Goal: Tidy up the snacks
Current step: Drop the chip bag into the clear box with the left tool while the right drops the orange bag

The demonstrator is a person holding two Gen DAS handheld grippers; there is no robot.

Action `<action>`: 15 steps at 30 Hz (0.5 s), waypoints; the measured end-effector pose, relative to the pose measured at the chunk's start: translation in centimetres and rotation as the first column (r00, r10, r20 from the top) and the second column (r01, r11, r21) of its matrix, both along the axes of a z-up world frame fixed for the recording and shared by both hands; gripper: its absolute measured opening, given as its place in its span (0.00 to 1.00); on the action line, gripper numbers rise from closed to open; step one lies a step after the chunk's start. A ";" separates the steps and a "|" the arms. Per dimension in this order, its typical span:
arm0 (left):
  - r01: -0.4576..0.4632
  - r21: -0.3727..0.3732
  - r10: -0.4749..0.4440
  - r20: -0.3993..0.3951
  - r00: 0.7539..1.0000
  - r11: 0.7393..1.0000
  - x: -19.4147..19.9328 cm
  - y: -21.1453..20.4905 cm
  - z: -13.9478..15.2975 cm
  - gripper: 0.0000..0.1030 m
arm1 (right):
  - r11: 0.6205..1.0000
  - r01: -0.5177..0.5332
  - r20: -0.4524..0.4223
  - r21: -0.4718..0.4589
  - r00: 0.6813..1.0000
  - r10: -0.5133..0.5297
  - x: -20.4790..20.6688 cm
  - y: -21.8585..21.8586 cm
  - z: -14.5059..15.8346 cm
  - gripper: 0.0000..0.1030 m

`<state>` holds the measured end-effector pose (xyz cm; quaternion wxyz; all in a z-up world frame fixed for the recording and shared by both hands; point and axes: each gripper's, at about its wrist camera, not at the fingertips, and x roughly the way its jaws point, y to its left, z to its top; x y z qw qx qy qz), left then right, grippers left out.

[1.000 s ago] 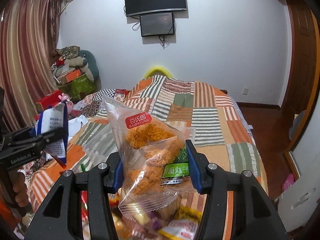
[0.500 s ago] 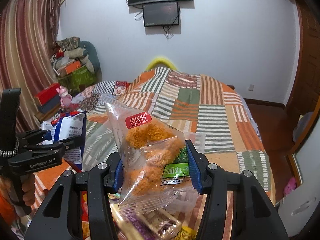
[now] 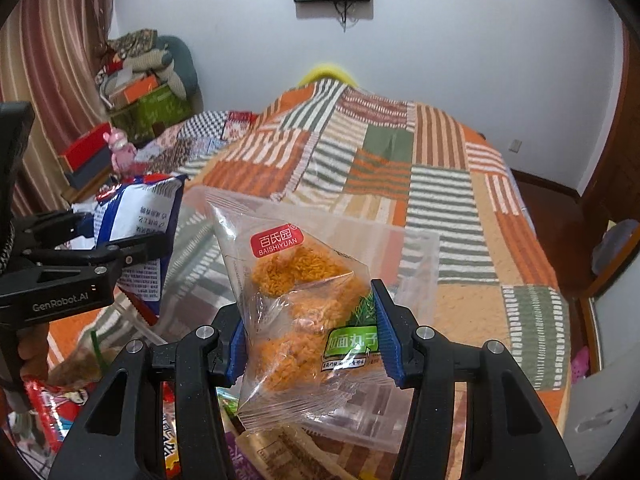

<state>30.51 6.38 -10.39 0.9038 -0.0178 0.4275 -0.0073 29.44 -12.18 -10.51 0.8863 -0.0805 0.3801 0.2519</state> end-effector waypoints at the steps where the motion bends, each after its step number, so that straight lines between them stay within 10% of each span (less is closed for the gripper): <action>1: 0.001 0.004 -0.001 -0.007 1.000 1.000 0.2 -0.1 -0.2 0.54 | 1.000 -0.003 -0.012 -0.003 1.000 0.003 0.2 0.2 -0.2 0.48; 15: 0.001 0.030 -0.001 0.008 1.000 1.000 -0.3 -0.3 0.1 0.55 | 1.000 -0.023 -0.055 -0.021 0.998 0.022 0.1 0.1 -0.7 0.52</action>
